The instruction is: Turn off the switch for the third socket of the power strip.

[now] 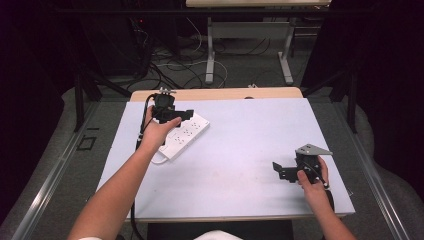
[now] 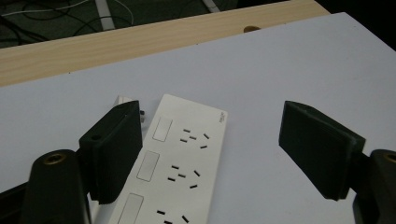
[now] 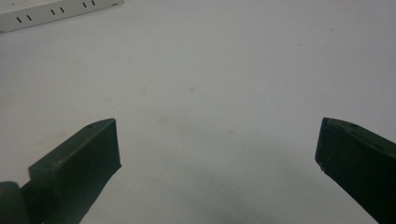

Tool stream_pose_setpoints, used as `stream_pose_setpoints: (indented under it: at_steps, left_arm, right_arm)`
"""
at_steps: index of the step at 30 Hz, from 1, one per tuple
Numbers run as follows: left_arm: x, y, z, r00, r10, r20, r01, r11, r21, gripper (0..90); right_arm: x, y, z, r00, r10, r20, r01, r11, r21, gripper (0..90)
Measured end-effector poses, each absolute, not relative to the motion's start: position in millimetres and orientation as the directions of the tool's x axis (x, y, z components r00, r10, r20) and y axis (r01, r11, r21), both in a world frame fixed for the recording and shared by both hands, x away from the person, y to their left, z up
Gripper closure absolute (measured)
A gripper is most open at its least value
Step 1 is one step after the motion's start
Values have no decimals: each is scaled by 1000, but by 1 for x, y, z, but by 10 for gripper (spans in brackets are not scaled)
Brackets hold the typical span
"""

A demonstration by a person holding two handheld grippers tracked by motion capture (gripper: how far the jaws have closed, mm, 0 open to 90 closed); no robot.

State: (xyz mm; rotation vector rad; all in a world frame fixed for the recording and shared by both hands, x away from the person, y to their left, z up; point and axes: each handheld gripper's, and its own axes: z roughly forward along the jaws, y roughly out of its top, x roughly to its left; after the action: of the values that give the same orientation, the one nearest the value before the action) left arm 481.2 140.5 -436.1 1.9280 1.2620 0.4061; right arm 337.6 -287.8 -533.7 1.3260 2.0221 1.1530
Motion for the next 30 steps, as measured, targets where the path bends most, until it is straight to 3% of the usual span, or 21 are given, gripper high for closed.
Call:
stream_pose_setpoints:
  at_steps: [16, 30]
  left_arm:
    - [505, 141, -454, 404, 905, -133, 666, -192, 721, 270]
    - [523, 139, -472, 362, 916, -172, 707, -150, 691, 441]
  right_arm:
    - [338, -287, -535, -432, 899, 70, 520, 185, 834, 0]
    - [339, -287, -536, -432, 899, 77, 530, 184, 828, 0]
